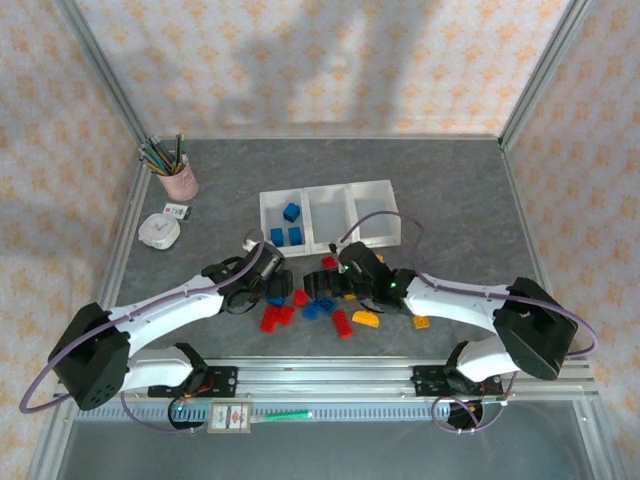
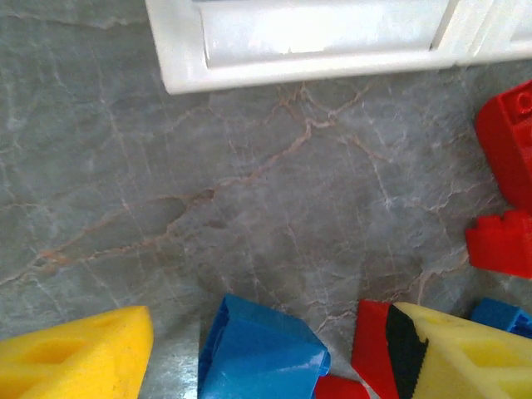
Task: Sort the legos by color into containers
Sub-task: Pick up the lego from the middle-left of the table.
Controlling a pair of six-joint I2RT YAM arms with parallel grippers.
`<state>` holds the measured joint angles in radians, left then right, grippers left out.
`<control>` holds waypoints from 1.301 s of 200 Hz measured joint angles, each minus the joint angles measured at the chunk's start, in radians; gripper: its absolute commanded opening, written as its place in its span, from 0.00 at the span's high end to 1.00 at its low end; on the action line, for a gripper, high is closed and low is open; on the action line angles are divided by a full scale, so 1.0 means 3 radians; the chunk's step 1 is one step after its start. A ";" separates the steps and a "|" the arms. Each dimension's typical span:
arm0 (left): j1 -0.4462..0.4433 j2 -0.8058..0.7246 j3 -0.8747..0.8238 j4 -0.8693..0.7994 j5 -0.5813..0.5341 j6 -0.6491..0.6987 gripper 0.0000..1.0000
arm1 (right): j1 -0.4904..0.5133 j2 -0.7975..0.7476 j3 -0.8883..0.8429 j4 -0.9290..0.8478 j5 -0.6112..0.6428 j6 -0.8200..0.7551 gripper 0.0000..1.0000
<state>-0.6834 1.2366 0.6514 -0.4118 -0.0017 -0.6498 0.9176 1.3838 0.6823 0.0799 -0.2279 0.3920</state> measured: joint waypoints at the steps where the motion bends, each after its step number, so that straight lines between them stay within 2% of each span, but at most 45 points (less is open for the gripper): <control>1: -0.0001 0.0005 0.0000 0.0000 0.0001 0.0000 0.23 | 0.0000 0.0000 0.0000 0.0001 0.0000 0.0001 0.00; 55: -0.0083 0.0296 0.0000 0.0000 0.0043 0.0014 0.22 | 0.0000 -0.0004 -0.0037 0.0061 0.0062 0.0043 0.00; 132: -0.0083 0.0423 0.0001 0.0148 -0.0010 -0.0018 0.34 | 0.0000 -0.0003 -0.0037 0.0061 0.0141 0.0052 0.00; 198: -0.0083 0.0294 -0.0155 0.0089 -0.0144 -0.0192 0.33 | 0.0000 -0.0003 0.0001 0.0028 0.0168 0.0032 0.00; 260: -0.0083 0.0264 -0.0234 0.0114 -0.0104 -0.0264 0.33 | 0.0000 0.0029 0.0103 0.0011 0.0187 0.0000 0.00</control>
<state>-0.7082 1.3159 0.5812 -0.3775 -0.0330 -0.7292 0.9176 1.3926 0.7132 0.0834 -0.1719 0.3920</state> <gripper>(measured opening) 0.669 0.997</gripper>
